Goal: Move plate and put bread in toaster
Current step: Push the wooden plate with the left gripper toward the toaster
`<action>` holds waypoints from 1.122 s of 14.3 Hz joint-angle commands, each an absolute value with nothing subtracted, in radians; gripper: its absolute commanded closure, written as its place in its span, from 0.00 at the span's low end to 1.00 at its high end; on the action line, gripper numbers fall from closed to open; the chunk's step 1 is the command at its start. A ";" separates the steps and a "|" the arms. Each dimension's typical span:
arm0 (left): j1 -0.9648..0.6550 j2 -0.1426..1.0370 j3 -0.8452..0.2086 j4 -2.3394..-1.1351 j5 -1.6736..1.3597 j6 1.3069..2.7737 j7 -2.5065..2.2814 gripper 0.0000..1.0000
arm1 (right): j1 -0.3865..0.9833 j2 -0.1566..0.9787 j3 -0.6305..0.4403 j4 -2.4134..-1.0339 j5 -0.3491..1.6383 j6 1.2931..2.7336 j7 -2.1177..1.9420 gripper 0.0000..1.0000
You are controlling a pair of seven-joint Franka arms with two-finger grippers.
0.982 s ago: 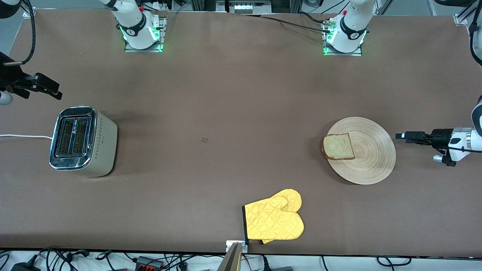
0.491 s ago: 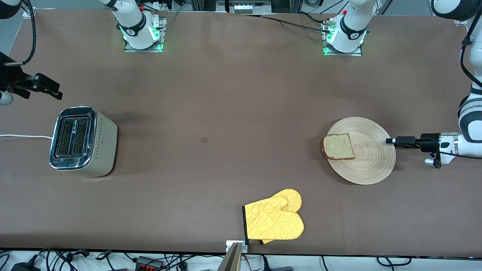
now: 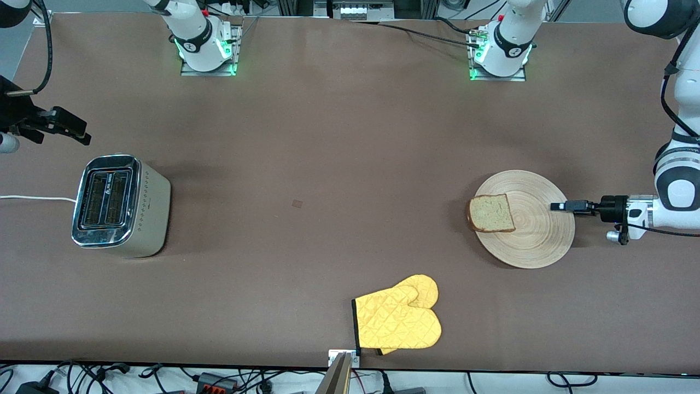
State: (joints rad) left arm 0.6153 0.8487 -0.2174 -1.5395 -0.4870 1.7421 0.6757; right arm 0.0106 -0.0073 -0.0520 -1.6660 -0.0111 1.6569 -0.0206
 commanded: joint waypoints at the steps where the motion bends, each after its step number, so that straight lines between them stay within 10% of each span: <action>1: 0.611 0.870 -0.229 -1.522 -0.566 1.691 0.681 0.93 | -0.002 -0.015 -0.041 -1.674 -0.020 1.658 -0.038 0.00; 16: 0.063 0.953 -0.229 -1.509 -1.103 1.681 0.666 0.99 | -0.003 -0.014 -0.043 -1.674 -0.018 1.660 -0.046 0.00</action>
